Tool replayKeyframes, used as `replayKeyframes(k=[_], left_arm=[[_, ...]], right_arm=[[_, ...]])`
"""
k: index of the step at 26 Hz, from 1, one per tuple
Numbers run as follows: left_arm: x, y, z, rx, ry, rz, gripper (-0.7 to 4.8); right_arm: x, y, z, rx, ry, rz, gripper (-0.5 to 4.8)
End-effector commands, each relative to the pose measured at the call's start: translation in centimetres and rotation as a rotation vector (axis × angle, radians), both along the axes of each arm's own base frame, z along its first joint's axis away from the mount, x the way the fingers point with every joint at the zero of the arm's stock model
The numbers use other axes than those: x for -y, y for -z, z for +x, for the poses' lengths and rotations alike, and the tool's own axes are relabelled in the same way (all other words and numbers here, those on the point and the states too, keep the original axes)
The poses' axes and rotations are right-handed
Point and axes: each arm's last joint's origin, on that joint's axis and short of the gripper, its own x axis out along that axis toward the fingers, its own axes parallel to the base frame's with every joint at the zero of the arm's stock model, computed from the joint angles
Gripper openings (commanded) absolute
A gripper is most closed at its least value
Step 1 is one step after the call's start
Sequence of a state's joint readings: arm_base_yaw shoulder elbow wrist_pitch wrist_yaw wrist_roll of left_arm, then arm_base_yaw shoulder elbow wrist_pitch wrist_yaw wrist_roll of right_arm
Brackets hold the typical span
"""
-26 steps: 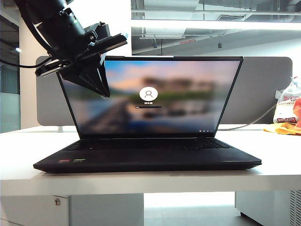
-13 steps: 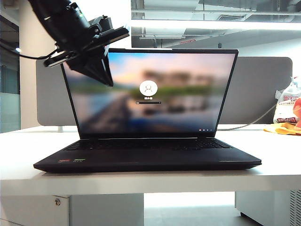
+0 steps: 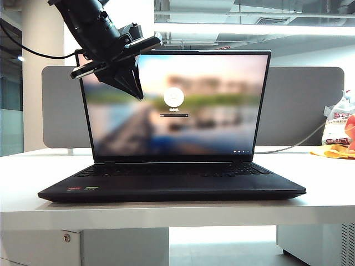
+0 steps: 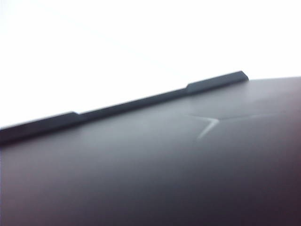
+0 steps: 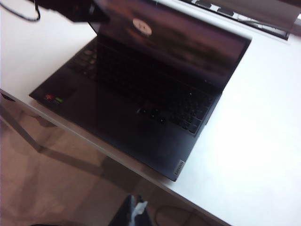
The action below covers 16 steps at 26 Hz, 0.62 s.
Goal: Open the lid of the laptop and use the keypad to enter the password "123".
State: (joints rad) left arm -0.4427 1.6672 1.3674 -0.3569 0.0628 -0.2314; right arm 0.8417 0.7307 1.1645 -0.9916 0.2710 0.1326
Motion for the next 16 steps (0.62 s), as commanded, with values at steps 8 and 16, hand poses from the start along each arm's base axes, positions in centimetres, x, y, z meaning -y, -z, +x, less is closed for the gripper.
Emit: replayKeyframes(k=[8, 16], left_arm=[[-1.9, -2.4, 3.7, 0.093, -0.036, -0.022, -0.06], [-1.5, -2.6, 5.7, 0.107, -0.028, -0.005, -0.06]], right_arm=[[-0.1, -0.1, 0.1, 0.006, 0.027, -0.004, -0.09], [-0.3, 0.0, 0.4, 0.0, 0.057, -0.011, -0.09]])
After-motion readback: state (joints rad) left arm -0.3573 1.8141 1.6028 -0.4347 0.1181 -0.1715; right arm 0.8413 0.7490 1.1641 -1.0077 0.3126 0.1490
